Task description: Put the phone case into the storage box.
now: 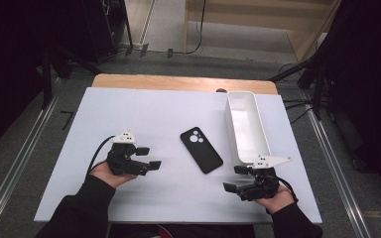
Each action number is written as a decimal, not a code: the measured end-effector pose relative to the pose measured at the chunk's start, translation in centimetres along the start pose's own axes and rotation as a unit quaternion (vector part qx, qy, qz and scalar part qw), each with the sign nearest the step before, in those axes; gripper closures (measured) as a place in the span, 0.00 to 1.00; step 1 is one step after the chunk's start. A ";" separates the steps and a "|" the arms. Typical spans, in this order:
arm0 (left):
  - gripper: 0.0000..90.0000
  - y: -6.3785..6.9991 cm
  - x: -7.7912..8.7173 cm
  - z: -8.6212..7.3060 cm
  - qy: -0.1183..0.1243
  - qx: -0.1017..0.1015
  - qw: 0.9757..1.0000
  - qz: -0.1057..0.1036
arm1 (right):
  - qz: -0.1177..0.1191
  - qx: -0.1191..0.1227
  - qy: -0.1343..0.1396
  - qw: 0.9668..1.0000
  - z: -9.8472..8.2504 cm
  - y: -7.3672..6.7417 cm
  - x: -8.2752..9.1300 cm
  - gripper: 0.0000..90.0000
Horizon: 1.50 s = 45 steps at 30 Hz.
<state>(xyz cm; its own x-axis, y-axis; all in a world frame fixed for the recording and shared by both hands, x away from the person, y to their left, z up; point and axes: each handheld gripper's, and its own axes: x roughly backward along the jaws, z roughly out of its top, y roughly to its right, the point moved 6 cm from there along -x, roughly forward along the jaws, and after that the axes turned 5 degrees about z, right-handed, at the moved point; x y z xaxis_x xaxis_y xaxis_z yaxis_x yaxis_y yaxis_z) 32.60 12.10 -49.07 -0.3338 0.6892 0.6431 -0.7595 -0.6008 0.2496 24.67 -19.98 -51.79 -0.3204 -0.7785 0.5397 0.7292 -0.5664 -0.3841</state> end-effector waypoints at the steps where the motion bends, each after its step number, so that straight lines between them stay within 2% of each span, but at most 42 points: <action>1: 0.26 0.0 -0.1 0.2 0.002 0.001 1.000 -0.003 | 0.000 0.001 0.000 1.000 0.0 0.0 0.0 0.18; 5: 0.26 0.2 -0.3 0.7 0.004 0.002 1.000 -0.011 | -0.002 0.002 -0.002 1.000 0.0 0.0 0.0 0.18; 8: 0.26 0.4 -0.6 1.1 -0.001 -0.010 1.000 -0.005 | -0.002 0.002 -0.002 1.000 0.0 0.0 0.0 0.18; 16: 0.26 0.9 -1.6 2.3 -0.002 -0.017 1.000 -0.013 | -0.001 0.003 -0.002 1.000 0.0 0.0 0.0 0.18; 23: 0.29 1.1 -2.9 3.4 -0.010 -0.030 0.999 -0.020 | -0.003 0.006 -0.001 1.000 0.0 0.0 0.0 0.18; 33: 0.29 1.7 -4.5 4.9 -0.011 -0.039 0.999 -0.025 | -0.003 0.005 0.001 1.000 0.0 0.0 0.0 0.18; 34: 0.29 2.0 -4.8 5.2 -0.010 -0.039 0.999 -0.031 | -0.003 0.005 0.001 1.000 0.0 0.0 0.0 0.18; 38: 0.29 2.4 -5.6 5.7 -0.018 -0.050 0.998 -0.030 | -0.002 0.006 0.000 1.000 0.0 0.0 0.0 0.18; 45: 0.29 3.4 -7.2 6.6 -0.022 -0.053 0.997 -0.045 | -0.002 0.007 0.000 1.000 0.0 0.0 0.0 0.18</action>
<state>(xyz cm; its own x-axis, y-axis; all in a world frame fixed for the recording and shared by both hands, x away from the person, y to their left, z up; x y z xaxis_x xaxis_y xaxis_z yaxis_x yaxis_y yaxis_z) 36.10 2.47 -48.06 -0.2393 0.7188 0.6528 -0.8407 -0.4897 0.2310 24.68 -20.02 -51.81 -0.3226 -0.7767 0.5411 0.7363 -0.5651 -0.3722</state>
